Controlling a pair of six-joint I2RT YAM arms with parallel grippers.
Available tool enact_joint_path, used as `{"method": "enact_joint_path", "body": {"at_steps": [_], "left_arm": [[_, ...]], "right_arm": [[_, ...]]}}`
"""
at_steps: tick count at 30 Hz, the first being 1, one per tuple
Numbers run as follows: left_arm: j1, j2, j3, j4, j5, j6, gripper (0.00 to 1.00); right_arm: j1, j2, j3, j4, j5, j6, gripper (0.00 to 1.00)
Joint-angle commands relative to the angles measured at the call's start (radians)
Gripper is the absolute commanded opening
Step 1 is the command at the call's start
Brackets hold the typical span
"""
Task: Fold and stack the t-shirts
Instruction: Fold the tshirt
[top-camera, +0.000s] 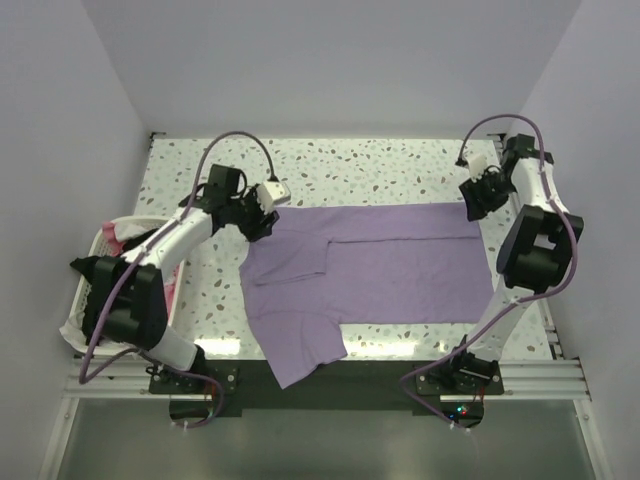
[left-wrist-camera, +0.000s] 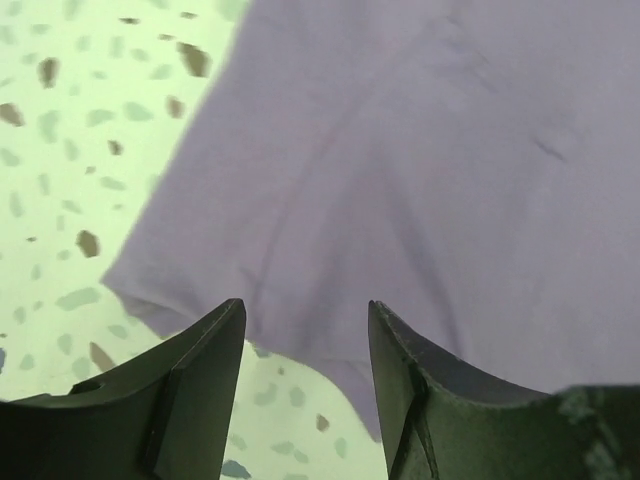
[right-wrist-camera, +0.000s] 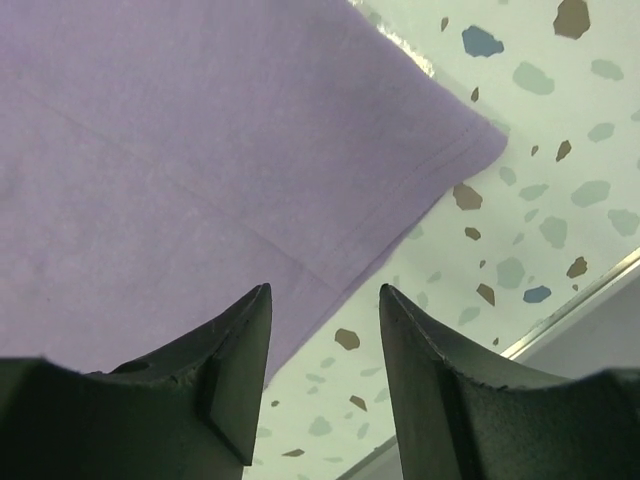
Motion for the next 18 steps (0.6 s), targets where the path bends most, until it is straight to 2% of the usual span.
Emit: {"method": "enact_joint_path", "body": {"at_steps": [1,4,8,18], "left_arm": [[0.051,0.109,0.166,0.160,-0.136,-0.324,0.57],[0.076,0.221,0.288,0.157,-0.186,-0.397,0.59],[0.089,0.362,0.418,0.106,-0.235,-0.419,0.59],[0.110,0.538,0.458,0.082,-0.352,-0.434,0.56]], "right_arm": [[0.039,-0.040,-0.012,0.102,0.019,0.124,0.50],[0.066,-0.028,-0.034,0.186,0.088,0.181,0.49],[0.082,0.024,-0.023,0.242,0.150,0.213,0.46],[0.089,0.099,-0.054,0.318,0.227,0.227,0.42]]}}
